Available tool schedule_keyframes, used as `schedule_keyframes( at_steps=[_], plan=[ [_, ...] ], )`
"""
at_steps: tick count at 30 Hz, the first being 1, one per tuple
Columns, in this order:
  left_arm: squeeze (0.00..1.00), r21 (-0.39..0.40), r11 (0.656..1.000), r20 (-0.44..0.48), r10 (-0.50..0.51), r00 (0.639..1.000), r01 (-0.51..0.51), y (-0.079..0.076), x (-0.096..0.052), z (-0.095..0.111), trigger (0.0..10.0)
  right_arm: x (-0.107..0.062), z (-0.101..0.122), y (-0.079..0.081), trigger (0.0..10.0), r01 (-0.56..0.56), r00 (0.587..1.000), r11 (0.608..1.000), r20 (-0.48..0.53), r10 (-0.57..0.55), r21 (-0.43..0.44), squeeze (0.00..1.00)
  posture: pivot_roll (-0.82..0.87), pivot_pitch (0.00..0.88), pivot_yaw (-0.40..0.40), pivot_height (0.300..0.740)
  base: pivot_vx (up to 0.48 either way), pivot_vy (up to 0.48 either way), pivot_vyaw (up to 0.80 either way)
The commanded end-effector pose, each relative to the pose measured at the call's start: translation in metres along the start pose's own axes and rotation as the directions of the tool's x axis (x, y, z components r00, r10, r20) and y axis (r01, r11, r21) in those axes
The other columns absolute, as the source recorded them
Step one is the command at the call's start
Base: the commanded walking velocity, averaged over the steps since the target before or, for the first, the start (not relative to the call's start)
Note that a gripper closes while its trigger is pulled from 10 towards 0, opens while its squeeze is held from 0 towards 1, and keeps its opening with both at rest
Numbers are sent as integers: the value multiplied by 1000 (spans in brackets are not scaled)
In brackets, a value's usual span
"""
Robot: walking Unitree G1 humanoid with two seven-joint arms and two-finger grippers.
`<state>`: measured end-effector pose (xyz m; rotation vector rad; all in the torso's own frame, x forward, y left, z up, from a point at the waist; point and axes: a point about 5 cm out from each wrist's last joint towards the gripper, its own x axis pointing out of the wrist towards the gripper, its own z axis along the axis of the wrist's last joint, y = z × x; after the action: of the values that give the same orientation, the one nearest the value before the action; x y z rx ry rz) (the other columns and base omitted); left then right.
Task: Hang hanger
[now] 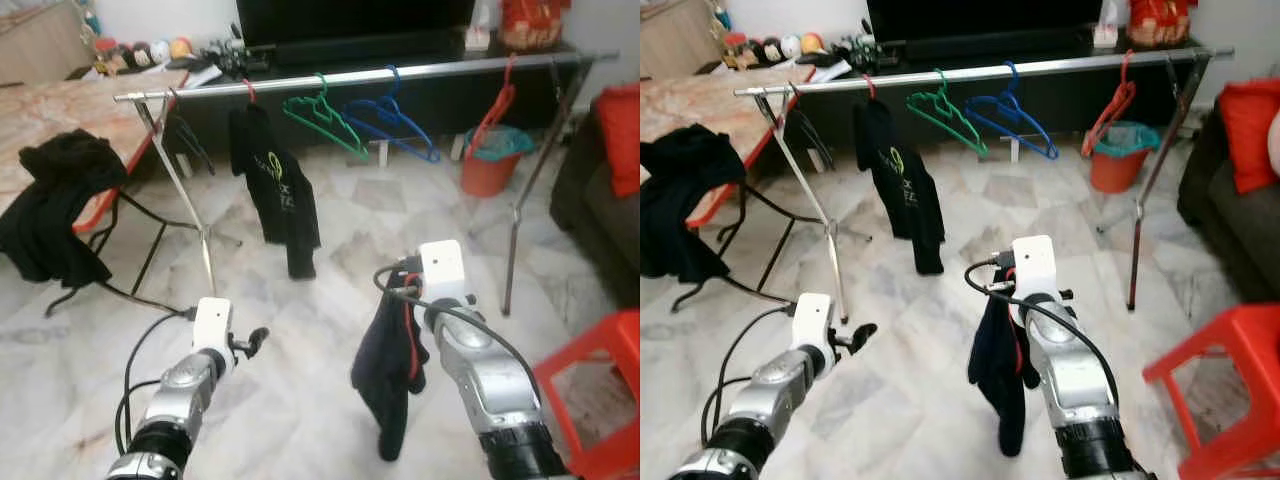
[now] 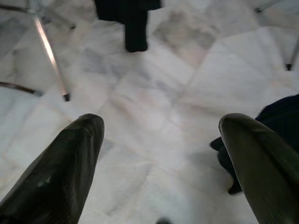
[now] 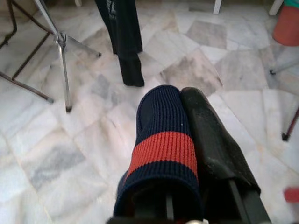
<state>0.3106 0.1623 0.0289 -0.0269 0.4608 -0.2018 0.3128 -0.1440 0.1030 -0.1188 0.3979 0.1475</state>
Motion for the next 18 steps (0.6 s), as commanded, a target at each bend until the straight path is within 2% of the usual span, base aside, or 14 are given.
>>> schedule_keyframes(
  at_steps=[1,4,10,15,18],
  plan=[
    [0,55,998,-1,-7,1000,7,3,-1,4,10000,-2,21,13,10000,-58,996,998,71,55,39,0,-159,0,85,740,0,0,0],
    [0,78,997,-5,-3,1000,3,4,-1,5,10000,-5,32,15,10000,-64,993,998,103,61,21,0,-165,0,86,740,0,0,0],
    [0,90,995,19,-32,999,30,2,-1,16,10000,-5,33,15,10000,-66,993,998,95,67,-8,0,-159,0,84,740,0,0,0],
    [0,112,989,34,-99,994,95,-6,-2,25,10000,-5,30,16,10000,-73,995,997,72,74,-14,0,-157,0,85,740,0,0,0],
    [0,116,983,54,-150,987,143,-12,-3,35,10000,-6,32,16,10000,-75,995,996,67,79,-54,0,-159,0,86,740,0,0,0]
  ],
)
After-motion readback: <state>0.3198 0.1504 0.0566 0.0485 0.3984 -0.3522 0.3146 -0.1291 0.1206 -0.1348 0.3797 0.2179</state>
